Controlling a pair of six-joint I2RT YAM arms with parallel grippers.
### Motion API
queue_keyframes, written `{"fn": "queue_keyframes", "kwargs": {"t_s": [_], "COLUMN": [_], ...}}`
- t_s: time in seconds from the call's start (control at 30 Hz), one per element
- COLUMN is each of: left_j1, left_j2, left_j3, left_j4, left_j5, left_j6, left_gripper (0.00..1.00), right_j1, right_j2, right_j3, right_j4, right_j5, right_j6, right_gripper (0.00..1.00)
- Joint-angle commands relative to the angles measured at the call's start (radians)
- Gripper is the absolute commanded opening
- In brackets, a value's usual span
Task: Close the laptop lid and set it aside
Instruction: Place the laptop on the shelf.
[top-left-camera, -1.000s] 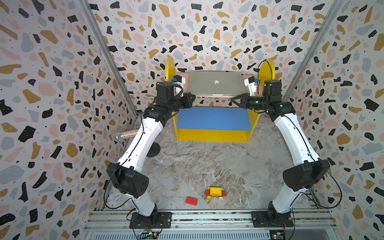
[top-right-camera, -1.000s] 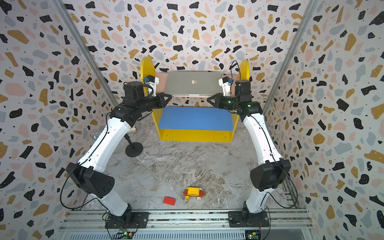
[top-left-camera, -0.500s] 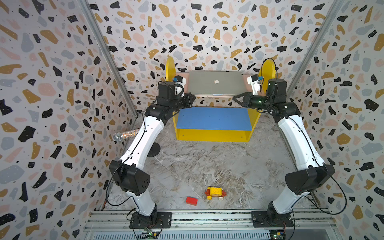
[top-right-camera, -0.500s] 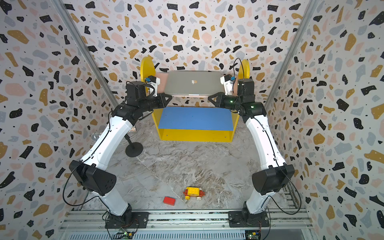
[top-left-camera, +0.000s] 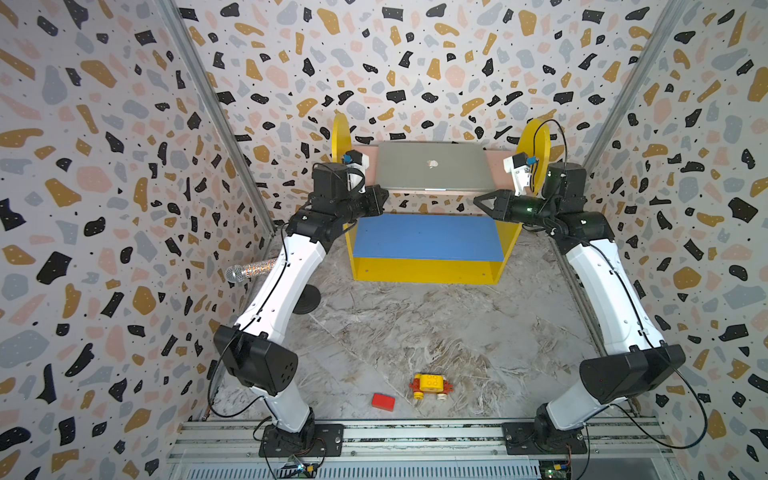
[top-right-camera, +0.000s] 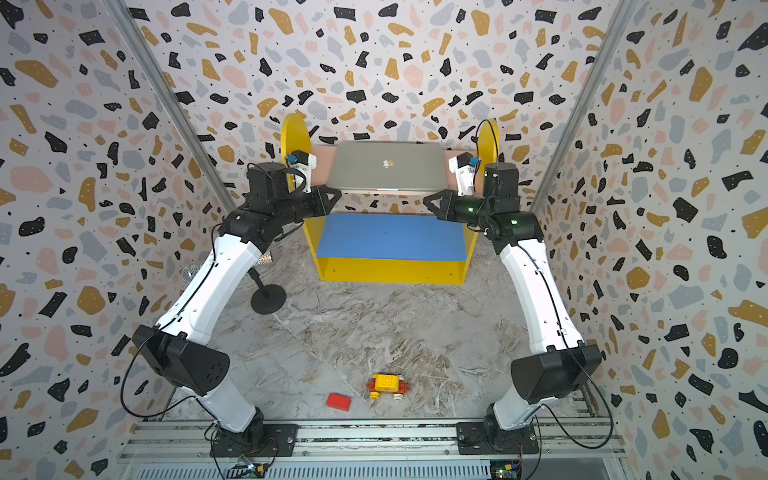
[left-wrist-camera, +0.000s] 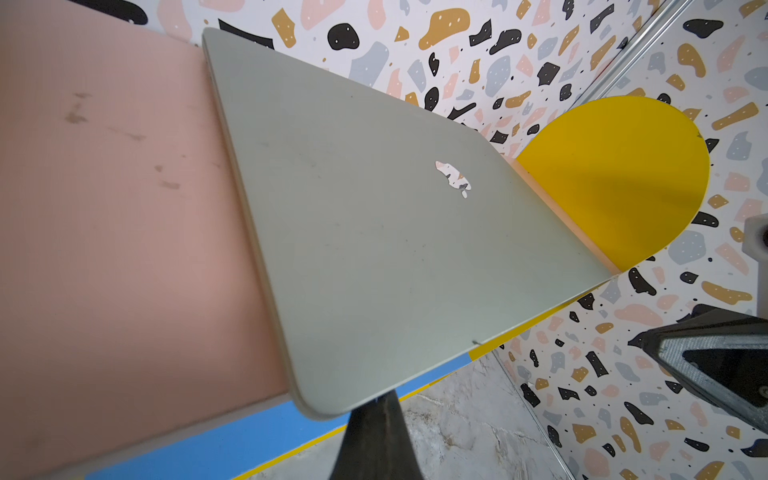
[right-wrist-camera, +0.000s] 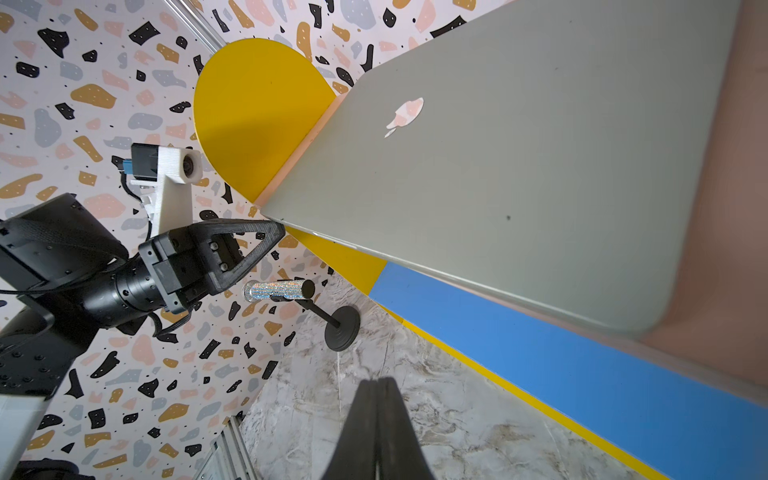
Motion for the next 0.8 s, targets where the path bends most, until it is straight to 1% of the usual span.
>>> {"fn": "queue_keyframes", "kwargs": {"t_s": [0.0, 0.53, 0.77], "left_j1": [0.007, 0.007, 0.007], "left_j2": [-0.035, -0.069, -0.047], "left_j3": [0.001, -0.024, 0.003], "left_j4": [0.088, 0.114, 0.094], "left_j5": [-0.015, 0.003, -0.003], "left_j6": [0.005, -0.013, -0.004], "left_gripper": [0.00, 0.00, 0.00], "right_j1": [-0.007, -0.016, -0.019], "right_j2": [-0.059, -0.090, -0.087], "right_j3": [-0.014, -0.062, -0.058], "right_j4": [0.007, 0.013, 0.015], "right_j5": [0.011, 0.019, 0.015], "right_j6": [-0.023, -0.034, -0.030], "right_gripper": [0.08, 0.08, 0.08]}}
